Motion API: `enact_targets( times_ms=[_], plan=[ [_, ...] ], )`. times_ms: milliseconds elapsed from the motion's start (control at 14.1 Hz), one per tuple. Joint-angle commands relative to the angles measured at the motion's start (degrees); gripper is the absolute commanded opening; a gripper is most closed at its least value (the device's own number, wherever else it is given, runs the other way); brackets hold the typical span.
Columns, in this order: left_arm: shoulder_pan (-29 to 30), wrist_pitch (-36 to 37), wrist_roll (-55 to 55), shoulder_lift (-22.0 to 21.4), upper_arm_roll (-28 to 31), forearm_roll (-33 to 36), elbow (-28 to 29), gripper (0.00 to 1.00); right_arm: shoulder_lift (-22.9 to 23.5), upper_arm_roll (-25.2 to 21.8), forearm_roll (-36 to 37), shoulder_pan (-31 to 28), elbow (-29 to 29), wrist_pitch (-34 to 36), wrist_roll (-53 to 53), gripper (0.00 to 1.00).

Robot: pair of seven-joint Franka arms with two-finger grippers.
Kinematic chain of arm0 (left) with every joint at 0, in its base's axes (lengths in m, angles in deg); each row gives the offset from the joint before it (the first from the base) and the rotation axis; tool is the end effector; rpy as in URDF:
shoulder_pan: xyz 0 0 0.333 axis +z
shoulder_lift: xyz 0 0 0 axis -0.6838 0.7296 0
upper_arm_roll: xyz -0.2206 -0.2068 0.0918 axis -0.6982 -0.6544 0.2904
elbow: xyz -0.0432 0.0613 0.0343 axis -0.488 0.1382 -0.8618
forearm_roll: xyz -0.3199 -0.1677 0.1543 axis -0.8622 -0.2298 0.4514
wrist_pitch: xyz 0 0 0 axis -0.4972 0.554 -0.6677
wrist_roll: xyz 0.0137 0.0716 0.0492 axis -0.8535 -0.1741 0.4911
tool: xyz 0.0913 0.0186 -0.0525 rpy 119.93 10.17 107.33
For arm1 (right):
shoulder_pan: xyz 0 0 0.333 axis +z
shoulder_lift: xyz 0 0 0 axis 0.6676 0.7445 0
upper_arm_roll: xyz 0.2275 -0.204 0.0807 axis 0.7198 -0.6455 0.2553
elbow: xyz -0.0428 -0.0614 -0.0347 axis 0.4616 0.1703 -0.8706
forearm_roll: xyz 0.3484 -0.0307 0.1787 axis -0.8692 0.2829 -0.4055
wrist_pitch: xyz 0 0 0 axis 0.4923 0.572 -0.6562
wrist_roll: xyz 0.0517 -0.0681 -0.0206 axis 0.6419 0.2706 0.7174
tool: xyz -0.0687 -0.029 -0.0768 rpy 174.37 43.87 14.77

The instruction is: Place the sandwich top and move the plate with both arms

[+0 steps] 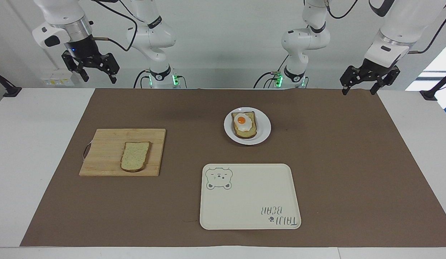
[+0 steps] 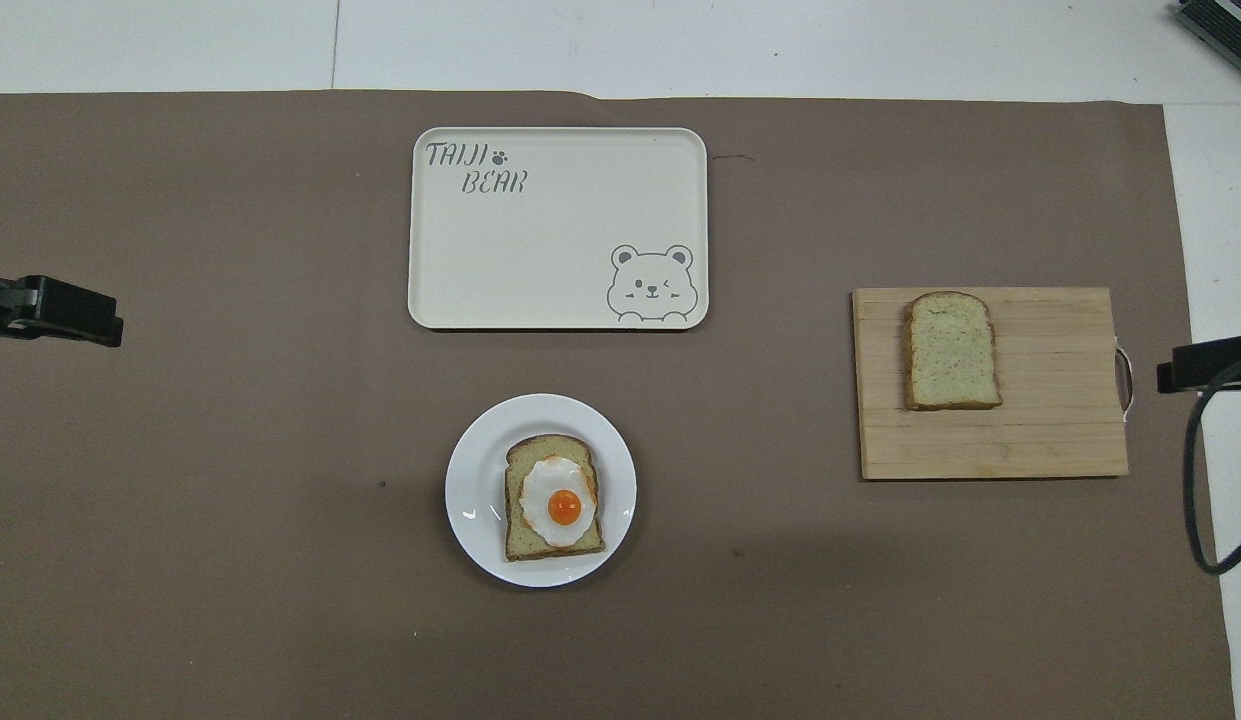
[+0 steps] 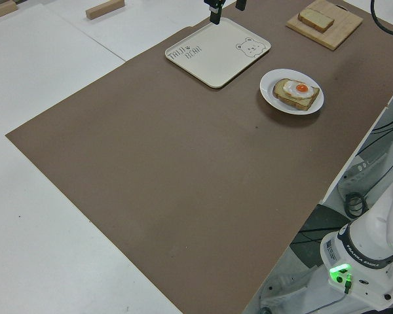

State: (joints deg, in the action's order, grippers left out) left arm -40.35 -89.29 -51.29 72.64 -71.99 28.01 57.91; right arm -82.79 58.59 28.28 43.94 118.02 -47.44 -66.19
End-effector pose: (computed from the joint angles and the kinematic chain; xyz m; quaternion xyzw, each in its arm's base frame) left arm 0.5420 -0.0445 0.6559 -0.9991 0.0390 -0.0003 0.0134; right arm 0.5057 -0.0391 0.6586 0.9989 -0.0460 0.0055 0.0102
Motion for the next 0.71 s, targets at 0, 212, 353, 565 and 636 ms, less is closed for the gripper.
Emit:
enact_targets(
  times_ms=[0,212,353,565,636],
  plan=[
    [0.6,0.6,0.0,-1.0,-0.5,0.5,1.0,1.0,-0.2,0.1,0.2,-0.4,-0.4,-0.5,1.5,1.0],
    [0.8,0.6,0.0,-1.0,-0.4,0.5,1.0,1.0,-1.0,0.3,0.4,-0.4,0.3,1.6,2.1,1.0],
    [0.7,0.5,0.0,-1.0,-0.4,0.5,1.0,1.0,-1.6,0.1,0.3,-0.4,1.2,2.1,2.1,1.0],
    [0.7,0.5,0.0,-1.0,-0.5,0.5,1.0,1.0,-1.6,0.1,0.3,-0.4,1.5,1.7,1.9,1.0],
    [0.7,0.5,0.0,-1.0,-0.4,0.5,1.1,1.0,-1.6,0.2,0.2,-0.4,2.1,1.6,1.8,1.0]
  ],
)
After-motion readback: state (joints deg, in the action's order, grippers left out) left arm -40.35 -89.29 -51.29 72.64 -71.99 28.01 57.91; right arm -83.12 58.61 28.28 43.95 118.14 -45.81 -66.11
